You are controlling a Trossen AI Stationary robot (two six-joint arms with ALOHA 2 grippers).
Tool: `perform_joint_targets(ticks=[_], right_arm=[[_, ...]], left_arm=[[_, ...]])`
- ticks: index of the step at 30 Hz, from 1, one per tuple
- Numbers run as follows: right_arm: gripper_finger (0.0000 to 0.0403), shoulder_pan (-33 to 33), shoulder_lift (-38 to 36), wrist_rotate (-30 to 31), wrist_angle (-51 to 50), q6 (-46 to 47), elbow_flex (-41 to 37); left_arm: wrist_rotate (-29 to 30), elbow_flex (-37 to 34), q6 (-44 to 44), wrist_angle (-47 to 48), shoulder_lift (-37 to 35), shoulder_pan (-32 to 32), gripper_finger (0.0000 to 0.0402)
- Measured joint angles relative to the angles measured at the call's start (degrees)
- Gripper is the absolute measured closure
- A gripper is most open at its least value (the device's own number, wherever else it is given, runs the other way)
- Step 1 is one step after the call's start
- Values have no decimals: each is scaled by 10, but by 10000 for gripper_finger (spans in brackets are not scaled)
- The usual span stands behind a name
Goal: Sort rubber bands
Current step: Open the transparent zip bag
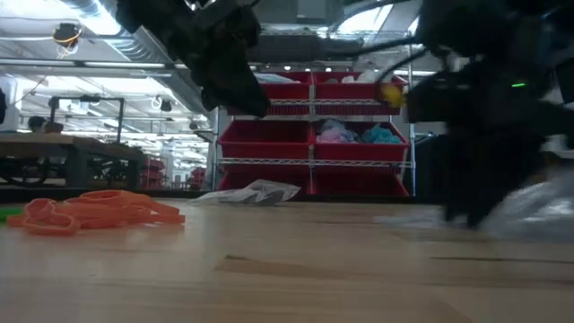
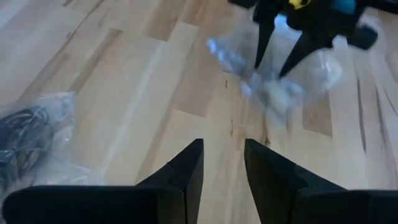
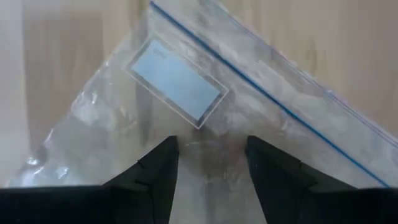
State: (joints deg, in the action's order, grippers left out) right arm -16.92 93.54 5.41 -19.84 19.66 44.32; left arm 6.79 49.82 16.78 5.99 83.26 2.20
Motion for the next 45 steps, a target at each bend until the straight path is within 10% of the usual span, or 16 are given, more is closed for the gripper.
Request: perform_joint_targets(ticks=[9, 15, 34, 45], right_arm=[[221, 91, 91, -2, 90, -114, 94], [221, 105, 75, -14, -65, -126, 164], [224, 53, 86, 19, 107, -22, 27], [390, 80, 99, -39, 131, -24, 28]], left_arm=[[0, 0, 2, -11, 0, 0, 293], [0, 0, 0, -10, 0, 0, 293], [5, -1, 13, -26, 2, 0, 293], [5, -1, 21, -26, 3, 0, 293]])
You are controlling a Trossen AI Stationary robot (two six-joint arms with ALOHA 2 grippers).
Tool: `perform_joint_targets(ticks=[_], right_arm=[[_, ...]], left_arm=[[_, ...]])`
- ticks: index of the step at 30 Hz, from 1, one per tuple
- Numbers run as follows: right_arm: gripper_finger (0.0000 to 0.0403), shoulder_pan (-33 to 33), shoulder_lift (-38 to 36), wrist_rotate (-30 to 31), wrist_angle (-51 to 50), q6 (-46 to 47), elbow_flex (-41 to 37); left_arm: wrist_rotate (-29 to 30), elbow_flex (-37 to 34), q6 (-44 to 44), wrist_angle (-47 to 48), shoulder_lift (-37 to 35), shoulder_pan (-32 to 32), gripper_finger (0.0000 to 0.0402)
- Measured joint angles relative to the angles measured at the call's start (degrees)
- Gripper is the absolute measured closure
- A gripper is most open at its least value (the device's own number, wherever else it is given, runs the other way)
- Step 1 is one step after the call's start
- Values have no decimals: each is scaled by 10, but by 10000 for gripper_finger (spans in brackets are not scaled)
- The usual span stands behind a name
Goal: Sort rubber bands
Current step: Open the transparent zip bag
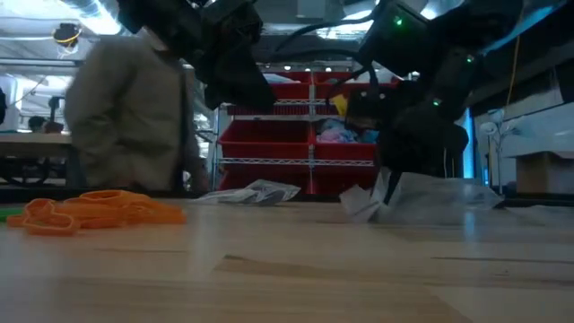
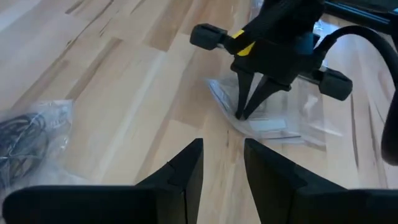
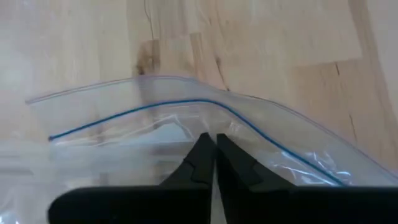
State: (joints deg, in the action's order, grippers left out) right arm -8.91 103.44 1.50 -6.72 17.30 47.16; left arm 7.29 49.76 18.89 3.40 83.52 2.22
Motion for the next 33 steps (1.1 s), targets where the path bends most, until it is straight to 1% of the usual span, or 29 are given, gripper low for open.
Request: perform_joint_targets(ticks=[5, 7, 9, 13, 15, 23, 27, 30, 33], right_arm=[[400, -1, -39, 18, 10, -21, -7], [402, -1, -66, 25, 7, -27, -8], [402, -1, -98, 40, 20, -34, -5], [402, -1, -141, 67, 41, -63, -5], [402, -1, -159, 74, 73, -77, -5], [403, -1, -173, 60, 198, -87, -4], [403, -1, -176, 36, 246, -87, -4], [403, -1, -191, 19, 263, -87, -3], [403, -1, -206, 19, 268, -87, -3]], left_arm=[[1, 0, 5, 2, -1, 6, 293], [13, 0, 6, -1, -6, 15, 293], [30, 0, 9, -11, -15, 21, 293], [35, 0, 17, -20, -29, 30, 293], [35, 0, 19, -18, -33, 34, 293], [37, 0, 9, -17, -33, 57, 293], [63, 0, 1, -38, -34, 78, 293], [73, 0, -10, -40, -34, 87, 293], [74, 0, -14, -41, -37, 92, 293]])
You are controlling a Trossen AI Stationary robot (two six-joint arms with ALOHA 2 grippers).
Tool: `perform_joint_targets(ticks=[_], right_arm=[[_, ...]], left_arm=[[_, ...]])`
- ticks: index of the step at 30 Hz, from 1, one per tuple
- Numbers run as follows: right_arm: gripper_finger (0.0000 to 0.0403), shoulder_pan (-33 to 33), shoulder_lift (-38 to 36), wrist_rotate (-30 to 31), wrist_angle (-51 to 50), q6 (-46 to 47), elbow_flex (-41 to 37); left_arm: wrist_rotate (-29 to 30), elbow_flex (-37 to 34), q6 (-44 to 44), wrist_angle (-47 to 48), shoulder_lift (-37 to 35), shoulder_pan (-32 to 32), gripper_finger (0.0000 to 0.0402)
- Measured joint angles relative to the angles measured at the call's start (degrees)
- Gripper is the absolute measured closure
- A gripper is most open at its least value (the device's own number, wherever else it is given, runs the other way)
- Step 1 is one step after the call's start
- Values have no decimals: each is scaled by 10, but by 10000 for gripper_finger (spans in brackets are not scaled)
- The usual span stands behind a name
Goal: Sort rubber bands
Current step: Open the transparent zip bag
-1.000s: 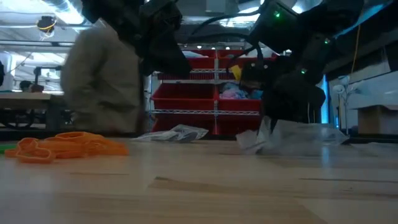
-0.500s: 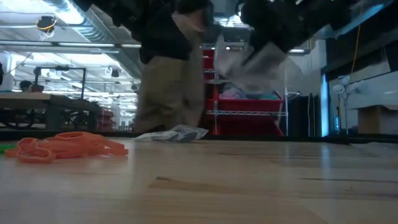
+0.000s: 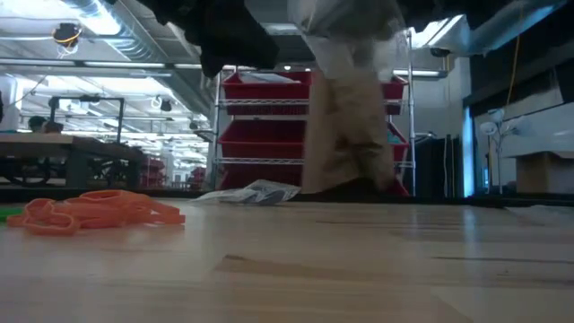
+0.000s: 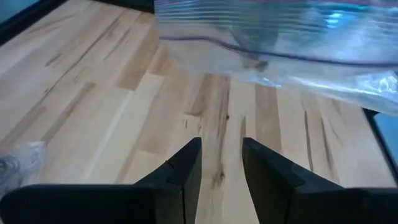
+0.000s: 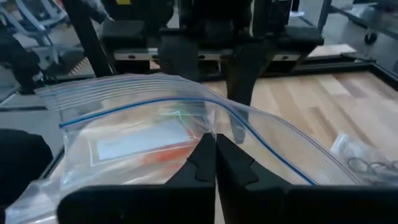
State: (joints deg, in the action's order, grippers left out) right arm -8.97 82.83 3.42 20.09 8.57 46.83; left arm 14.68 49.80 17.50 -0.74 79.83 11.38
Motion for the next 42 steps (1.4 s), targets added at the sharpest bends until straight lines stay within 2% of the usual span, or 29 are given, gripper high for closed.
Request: perform_joint_targets(ticks=[3, 11, 17, 25, 33, 37, 42], right_arm=[[403, 0, -6, 0, 26, -17, 0], [403, 3, -6, -4, 134, -84, 1], [403, 5, -6, -19, 203, -104, 1], [403, 4, -6, -36, 207, -106, 26], [403, 8, -14, -45, 170, -108, 57], [403, 12, -21, -45, 168, -108, 59], [403, 12, -15, -45, 162, -108, 59]], left_arm=[[4, 0, 0, -7, -13, 2, 293], [14, 0, -53, -120, -54, -13, 293], [8, 0, -62, -172, -55, -29, 293], [-36, 0, -21, -202, -55, -29, 286], [-82, 0, -12, -230, -75, -33, 224], [-81, 0, -12, -217, -98, -38, 207], [-82, 0, -12, -218, -95, -48, 209]])
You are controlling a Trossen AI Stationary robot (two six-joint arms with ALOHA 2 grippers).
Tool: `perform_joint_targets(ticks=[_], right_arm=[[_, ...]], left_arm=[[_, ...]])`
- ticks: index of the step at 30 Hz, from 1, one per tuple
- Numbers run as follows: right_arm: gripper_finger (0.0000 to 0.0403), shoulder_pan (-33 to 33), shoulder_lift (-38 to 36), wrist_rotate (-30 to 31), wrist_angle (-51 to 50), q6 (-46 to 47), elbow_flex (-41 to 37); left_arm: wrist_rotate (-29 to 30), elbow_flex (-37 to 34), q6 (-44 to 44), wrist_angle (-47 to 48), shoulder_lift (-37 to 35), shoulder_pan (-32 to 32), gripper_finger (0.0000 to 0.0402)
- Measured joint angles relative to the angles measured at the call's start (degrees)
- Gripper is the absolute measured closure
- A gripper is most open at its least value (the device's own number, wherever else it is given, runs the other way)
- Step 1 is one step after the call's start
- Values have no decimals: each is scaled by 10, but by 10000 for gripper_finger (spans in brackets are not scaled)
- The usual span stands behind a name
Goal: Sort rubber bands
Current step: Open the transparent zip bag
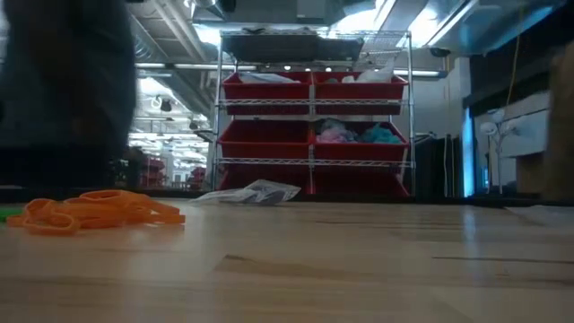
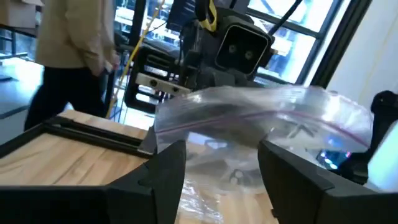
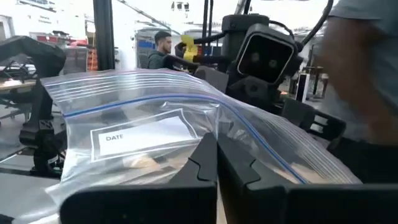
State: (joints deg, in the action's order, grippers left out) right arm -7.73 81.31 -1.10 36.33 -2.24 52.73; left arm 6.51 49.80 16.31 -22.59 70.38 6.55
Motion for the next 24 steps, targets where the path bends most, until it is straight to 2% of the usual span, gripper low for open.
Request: perform_joint_targets(ticks=[8, 11, 20, 24], right_arm=[[403, -1, 7, -1, -2, 3, 0], [403, -1, 7, -1, 0, 3, 0], [403, -1, 7, 0, -2, 4, 0], [403, -1, 7, 1, -4, 4, 0]], left_arm=[[-4, 0, -15, -11, 20, 3, 213], [-3, 0, -18, -18, 20, 4, 226], [-12, 0, -40, -32, 23, 4, 293], [-13, 0, -60, -33, 23, 4, 363]])
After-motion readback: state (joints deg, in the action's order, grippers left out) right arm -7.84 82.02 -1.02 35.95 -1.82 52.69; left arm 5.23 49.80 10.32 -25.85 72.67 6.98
